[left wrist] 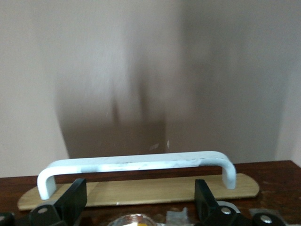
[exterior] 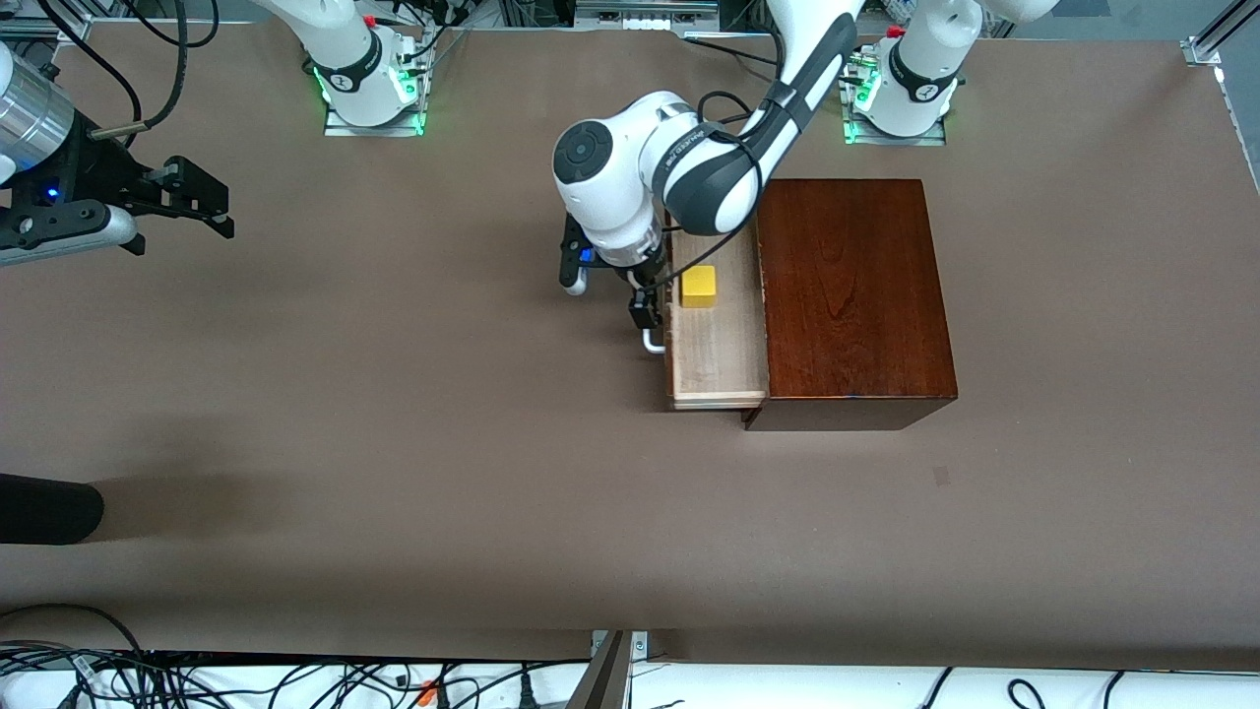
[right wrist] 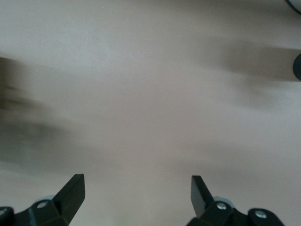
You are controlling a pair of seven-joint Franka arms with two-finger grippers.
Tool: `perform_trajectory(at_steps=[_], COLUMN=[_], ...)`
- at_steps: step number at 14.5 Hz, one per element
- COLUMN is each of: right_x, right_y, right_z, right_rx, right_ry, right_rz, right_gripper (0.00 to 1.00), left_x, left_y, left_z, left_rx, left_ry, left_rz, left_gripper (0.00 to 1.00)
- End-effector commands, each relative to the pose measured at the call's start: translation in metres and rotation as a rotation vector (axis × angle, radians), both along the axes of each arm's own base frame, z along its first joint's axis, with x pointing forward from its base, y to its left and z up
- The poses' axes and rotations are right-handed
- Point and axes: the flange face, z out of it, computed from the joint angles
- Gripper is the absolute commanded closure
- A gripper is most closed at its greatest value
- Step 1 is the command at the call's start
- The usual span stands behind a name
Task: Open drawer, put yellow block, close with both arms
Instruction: 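Push the drawer into the box with the left gripper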
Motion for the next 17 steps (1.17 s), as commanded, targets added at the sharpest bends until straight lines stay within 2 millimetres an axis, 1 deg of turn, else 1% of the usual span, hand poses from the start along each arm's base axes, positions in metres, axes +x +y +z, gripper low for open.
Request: perform_trajectory(at_steps=[1,2,6,9,11,14,17], right_x=[0.001,0.001,0.002,0.002,0.001,0.001,0.001], right_y=[0.000,0.000,0.005,0.005,0.005,0.004,0.004], right_z=[0.004,0.004,0.005,0.005,0.003,0.002,0.002], right_rx=[0.036,0.037,0.041,0.041,0.040,0.039,0.039], right_ry=[-0.005,-0.008,-0.023,-0.023,-0.014,-0.009,-0.006], right_rz=[-0.012,-0.012,-0.006,-0.005,-0.005,-0.004,-0.004], right_gripper=[0.00,0.00,0.00,0.00,0.00,0.00,0.00], left_x=[0.037,0.042,0.045,0.052,0.050,0.045,0.043], left_y=[0.049,0.056,0.067,0.084,0.089,0.097,0.103], left_z=[0.010,0.015,0.013,0.010,0.009,0.012,0.011], left_rx=[0.083,0.085,0.118,0.150,0.177,0.229,0.246], left_ry=[-0.012,-0.018,0.007,0.036,0.058,0.070,0.087], left_rz=[0.018,0.025,0.047,0.078,0.086,0.086,0.095], left_gripper=[0.00,0.00,0.00,0.00,0.00,0.00,0.00])
